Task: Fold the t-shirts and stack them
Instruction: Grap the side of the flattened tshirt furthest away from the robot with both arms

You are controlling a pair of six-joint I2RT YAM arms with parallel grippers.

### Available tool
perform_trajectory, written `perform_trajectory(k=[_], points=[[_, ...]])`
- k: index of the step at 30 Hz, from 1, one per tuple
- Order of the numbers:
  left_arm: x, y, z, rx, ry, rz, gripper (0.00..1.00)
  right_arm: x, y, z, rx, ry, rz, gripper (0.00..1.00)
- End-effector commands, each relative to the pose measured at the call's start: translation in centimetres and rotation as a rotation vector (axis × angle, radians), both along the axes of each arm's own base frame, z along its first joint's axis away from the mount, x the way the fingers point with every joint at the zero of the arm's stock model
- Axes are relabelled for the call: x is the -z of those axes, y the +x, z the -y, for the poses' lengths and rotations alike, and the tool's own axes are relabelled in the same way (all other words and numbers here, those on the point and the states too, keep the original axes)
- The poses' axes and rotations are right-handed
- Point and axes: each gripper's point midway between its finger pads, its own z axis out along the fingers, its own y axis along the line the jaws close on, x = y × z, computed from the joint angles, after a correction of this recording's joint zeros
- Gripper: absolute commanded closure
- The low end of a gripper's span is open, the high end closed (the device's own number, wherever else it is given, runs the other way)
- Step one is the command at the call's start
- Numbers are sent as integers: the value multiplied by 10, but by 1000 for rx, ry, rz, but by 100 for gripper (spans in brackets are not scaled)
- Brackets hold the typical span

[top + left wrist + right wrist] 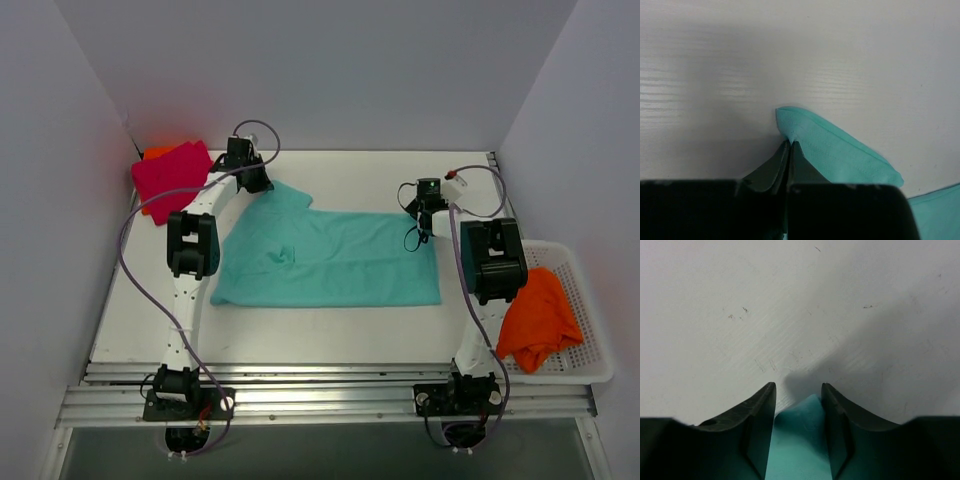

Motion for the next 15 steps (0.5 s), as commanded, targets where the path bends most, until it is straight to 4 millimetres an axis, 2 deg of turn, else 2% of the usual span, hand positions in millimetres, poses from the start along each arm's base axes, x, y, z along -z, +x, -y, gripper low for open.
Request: perform_trajectory(k=[1,3,4,5,12,14,15], points=[[39,-25,-8,-1,47,-127,98,10,-1,-7,-24,11,-32,67],[39,-26,-8,-2,47,-129,98,12,-2,-7,-22,15,-37,84],[39,-26,-8,-2,47,-129,98,12,-2,-7,-25,18,-38,96],[40,-26,-8,-2,47,-130,98,13,-3,-8,-27,20,-39,100],[34,-24,-8,1,45,-103,98,10,-3,-7,-26,18,-40,100],[23,-23,-8,5,47,-62,98,6,-2,-7,-27,15,-36,100],[5,-20,-7,7,41,-26,98,4,-1,-7,-29,15,-33,100]])
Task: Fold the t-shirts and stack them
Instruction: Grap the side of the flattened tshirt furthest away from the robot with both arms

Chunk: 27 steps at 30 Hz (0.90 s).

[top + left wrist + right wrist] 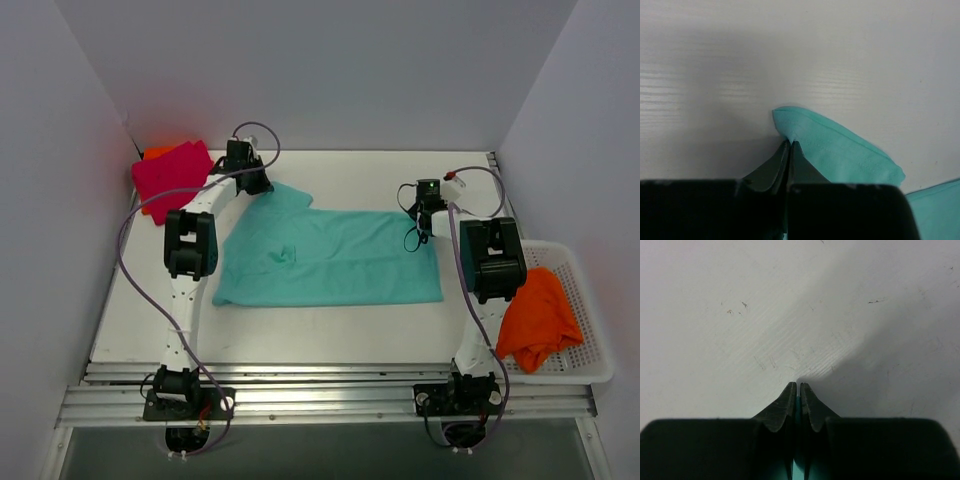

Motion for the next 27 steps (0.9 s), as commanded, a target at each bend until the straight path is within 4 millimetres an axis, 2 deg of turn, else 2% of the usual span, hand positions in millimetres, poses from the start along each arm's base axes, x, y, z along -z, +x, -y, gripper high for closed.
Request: perform_trajectory(k=[1,2,3,9,20,24,26,27], points=[[7,-23,-8,7,47,-47,98,-9,2,-3,-15,-9,-15,100],[-2,-20,-7,12,45,-15,98,-12,3,-2,-16,-12,-12,100],[-21,-18,-7,15,40,20,98,-15,6,-2,-20,-16,-6,100],[-61,-23,-6,34,31,90,98,-32,20,-4,-41,-27,4,100],[-99,-40,-6,62,30,150,98,-49,24,-9,-70,-18,17,100],[-118,-52,-3,75,40,172,98,-53,19,-9,-73,-19,21,100],[-116,-60,-3,74,53,164,98,-57,17,-10,-77,-16,27,100],[-124,-64,-4,70,57,176,98,-59,16,-9,-76,-17,29,100]])
